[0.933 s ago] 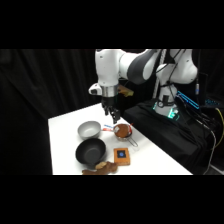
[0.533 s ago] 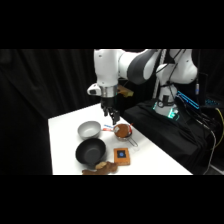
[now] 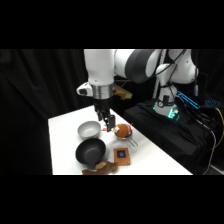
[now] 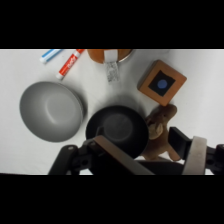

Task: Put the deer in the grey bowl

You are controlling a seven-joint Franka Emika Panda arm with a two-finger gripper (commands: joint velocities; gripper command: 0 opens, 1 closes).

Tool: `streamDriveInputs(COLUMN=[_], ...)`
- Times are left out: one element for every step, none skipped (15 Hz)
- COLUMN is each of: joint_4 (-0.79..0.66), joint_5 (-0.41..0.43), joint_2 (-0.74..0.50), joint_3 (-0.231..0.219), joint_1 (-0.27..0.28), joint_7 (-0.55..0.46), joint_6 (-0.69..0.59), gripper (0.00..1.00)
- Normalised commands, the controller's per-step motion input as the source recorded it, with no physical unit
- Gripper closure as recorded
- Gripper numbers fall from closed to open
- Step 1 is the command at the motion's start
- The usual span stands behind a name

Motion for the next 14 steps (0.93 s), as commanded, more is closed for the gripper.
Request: streamDriveInputs(joint_4=[0.63,0.63,0.62,0.6,0.6,0.59,0.58,0.57,0.54,0.52,0.48,0.45,0.41,0.36], joint_5=[-0.064,-0.055,-0.058,-0.063,-0.061,-0.066,-0.055,-0.054,-0.062,-0.073,-0.088,-0.101,-0.101,-0.113], joint_2=[0.48,0.46,0.43,0.4,0.38,0.36,0.34,0.33,0.31,0.3,0.29,0.28,0.27,0.26], joint_3=[0.022,0.02,0.017,0.008,0.002,-0.007,-0.013,-0.018,-0.027,-0.037,-0.046,-0.052,-0.053,-0.057], joint_1=[0.143,0.149,0.158,0.16,0.153,0.143,0.124,0.112,0.107,0.107,0.115,0.124,0.128,0.137], joint_7=[0.27,0.24,0.23,0.22,0.19,0.17,0.14,0.11,0.11,0.11,0.12,0.13,0.13,0.13], joint_6=[-0.2,-0.22,-0.24,-0.25,-0.25,-0.25,-0.25,-0.24,-0.23,-0.22,-0.18,-0.15,-0.14,-0.09], gripper=[0.0,0.0,0.0,0.0,0.0,0.0,0.0,0.0,0.0,0.0,0.0,0.0,0.0,0.0])
